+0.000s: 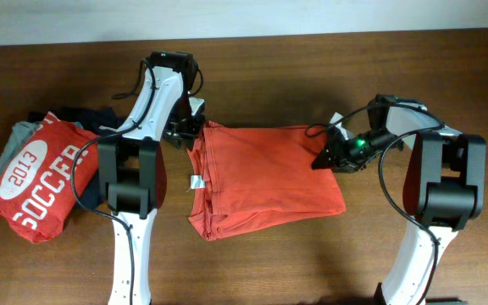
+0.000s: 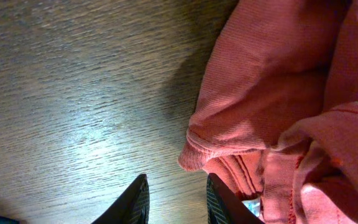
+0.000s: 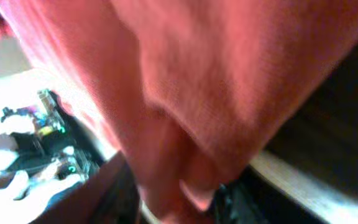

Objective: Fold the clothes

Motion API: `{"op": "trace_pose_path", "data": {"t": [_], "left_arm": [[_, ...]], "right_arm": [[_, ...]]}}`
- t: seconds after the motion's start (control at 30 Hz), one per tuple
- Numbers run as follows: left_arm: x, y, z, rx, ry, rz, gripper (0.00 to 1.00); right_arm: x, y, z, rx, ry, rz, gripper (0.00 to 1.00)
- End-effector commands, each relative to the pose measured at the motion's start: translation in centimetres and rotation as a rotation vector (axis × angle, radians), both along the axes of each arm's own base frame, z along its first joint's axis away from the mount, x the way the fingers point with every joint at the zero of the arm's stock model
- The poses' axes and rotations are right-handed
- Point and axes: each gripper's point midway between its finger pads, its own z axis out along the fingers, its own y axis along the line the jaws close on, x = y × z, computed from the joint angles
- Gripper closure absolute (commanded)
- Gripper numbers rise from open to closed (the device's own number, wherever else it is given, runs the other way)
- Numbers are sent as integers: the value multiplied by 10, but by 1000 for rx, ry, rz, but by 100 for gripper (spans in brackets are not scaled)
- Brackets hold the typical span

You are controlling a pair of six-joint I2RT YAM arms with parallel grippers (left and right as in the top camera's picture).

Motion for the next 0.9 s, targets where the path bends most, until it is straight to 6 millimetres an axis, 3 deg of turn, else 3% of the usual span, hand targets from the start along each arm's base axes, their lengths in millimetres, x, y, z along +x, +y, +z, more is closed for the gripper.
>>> {"op": "trace_pose_path", "data": {"t": [0.0,0.1,0.23,0.4,0.53,0.6,0.7,0.87], "left_arm": [[6,-2,6,-1,-23,58,69],[15,-3,28,-15,-66,59,71],[32,-7,80,-44,-190,58,71],[52,-11,168,-105,-444,53,63],[53,-10,229,-139,-616,53,57],[49,-6,255,-138,-687,52,55],[42,0,280,-123,-752,56,52],[34,4,299,-120,-797,59,51]], "right_arm": [[3,8,9,88,-5,-25,78],[9,-6,10,12,-2,-52,96],[23,-68,15,-274,43,-191,96],[31,-145,55,-536,49,-359,96],[31,-171,94,-663,31,-402,96],[32,-167,114,-689,10,-394,96],[35,-144,133,-692,-24,-358,96],[38,-84,130,-743,-62,-212,96]]}}
